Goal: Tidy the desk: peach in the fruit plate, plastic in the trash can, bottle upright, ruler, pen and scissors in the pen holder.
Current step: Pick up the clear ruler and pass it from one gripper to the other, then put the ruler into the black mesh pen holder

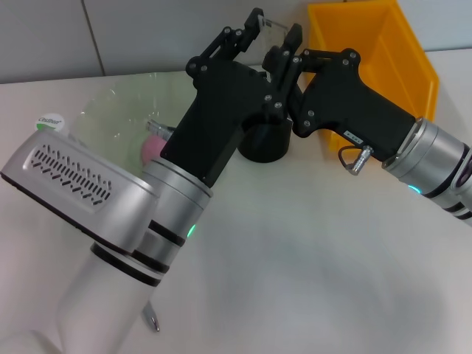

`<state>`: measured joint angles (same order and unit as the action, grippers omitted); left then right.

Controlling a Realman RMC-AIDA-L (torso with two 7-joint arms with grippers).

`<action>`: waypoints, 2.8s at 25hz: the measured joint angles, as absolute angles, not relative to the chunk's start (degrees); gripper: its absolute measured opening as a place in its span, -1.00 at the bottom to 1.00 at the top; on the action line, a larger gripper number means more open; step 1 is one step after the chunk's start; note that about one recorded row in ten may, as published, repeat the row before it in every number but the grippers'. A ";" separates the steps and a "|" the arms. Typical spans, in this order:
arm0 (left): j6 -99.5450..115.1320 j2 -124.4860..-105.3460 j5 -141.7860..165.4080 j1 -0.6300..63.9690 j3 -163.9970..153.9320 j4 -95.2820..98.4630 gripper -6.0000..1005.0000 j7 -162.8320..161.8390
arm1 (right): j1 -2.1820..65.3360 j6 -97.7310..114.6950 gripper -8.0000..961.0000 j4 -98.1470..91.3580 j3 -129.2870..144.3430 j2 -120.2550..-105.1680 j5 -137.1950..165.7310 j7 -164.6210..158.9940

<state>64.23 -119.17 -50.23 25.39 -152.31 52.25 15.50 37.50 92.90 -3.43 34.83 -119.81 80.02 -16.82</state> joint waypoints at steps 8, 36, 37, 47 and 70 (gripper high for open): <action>64.02 -119.21 -49.79 26.19 -152.33 52.21 -0.20 15.15 | 37.54 92.43 -0.96 -3.66 34.82 -119.70 79.93 -17.38; 59.66 -118.20 -18.19 16.96 -139.92 47.10 0.72 -19.01 | 42.08 79.42 -0.96 -1.72 27.28 -119.80 76.71 -20.62; 59.66 -118.20 -18.19 16.96 -139.92 47.10 0.72 -19.01 | 42.08 79.42 -0.96 -1.72 27.28 -119.80 76.71 -20.62; 59.69 -117.54 -13.93 16.65 -138.74 45.50 0.72 -23.04 | 46.45 71.19 -0.96 -0.45 26.80 -119.88 76.72 -24.03; 60.16 -116.54 -13.79 15.99 -137.10 44.56 0.72 -25.05 | 49.18 61.11 -0.96 1.67 26.84 -119.88 76.86 -28.18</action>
